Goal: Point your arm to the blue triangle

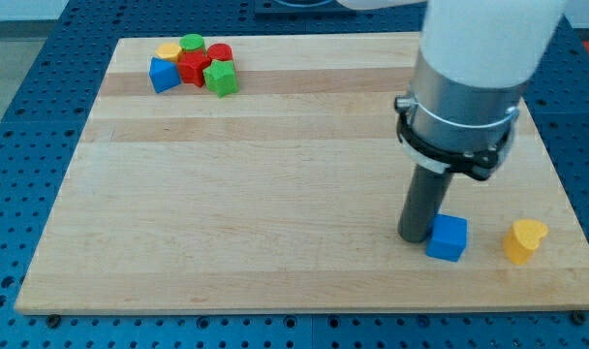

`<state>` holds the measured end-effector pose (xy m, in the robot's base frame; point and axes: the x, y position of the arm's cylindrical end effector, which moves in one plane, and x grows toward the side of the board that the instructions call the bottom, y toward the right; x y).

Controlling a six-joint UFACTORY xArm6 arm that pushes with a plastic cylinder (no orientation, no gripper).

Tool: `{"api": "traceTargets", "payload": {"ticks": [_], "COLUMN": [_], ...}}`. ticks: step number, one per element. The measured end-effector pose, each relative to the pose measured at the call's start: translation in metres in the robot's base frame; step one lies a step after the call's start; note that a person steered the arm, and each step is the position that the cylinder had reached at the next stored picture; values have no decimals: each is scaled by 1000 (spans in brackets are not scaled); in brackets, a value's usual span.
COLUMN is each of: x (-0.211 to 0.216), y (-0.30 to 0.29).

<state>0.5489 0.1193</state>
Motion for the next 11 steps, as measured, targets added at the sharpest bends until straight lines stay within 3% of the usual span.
{"api": "traceTargets", "payload": {"ticks": [3,7,11], "x": [2,-64,-161], "y": [10,-196,-309]}}
